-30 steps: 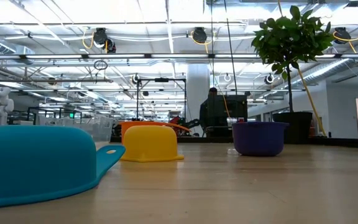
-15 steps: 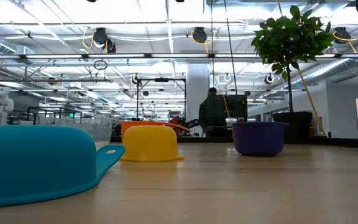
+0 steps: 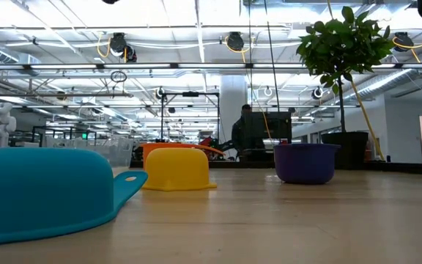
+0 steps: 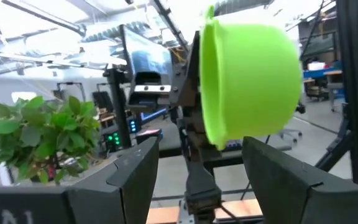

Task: Nest measuring cups in basket
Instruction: Stack the green measuring cup on top of the orange measuring cup

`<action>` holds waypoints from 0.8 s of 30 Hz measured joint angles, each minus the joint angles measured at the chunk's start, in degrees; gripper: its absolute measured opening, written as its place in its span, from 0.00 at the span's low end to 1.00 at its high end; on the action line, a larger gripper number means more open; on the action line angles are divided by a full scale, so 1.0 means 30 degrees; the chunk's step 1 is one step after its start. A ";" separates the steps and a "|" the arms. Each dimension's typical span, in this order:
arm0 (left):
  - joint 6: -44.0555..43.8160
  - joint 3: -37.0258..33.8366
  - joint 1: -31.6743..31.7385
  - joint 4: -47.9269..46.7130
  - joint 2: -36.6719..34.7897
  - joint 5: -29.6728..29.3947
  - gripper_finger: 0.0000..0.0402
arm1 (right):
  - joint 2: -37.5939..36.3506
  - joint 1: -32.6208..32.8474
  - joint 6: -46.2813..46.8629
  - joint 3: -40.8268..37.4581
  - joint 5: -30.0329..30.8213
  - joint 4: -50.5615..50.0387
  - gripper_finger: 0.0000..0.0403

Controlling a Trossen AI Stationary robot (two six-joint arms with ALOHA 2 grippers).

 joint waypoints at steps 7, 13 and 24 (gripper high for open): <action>0.0063 0.0000 -0.0016 0.0005 0.0000 0.0121 0.58 | 0.1328 -0.0121 -0.0498 0.0000 0.0044 0.1722 0.00; 0.0116 0.0000 -0.0032 -0.0043 0.0000 0.0474 0.45 | 0.2025 -0.0539 -0.0310 0.0000 0.0036 0.2631 0.00; 0.0116 0.0000 -0.0076 -0.0058 0.0000 0.0614 0.24 | 0.1996 -0.0736 0.0128 0.0007 0.0022 0.2559 0.00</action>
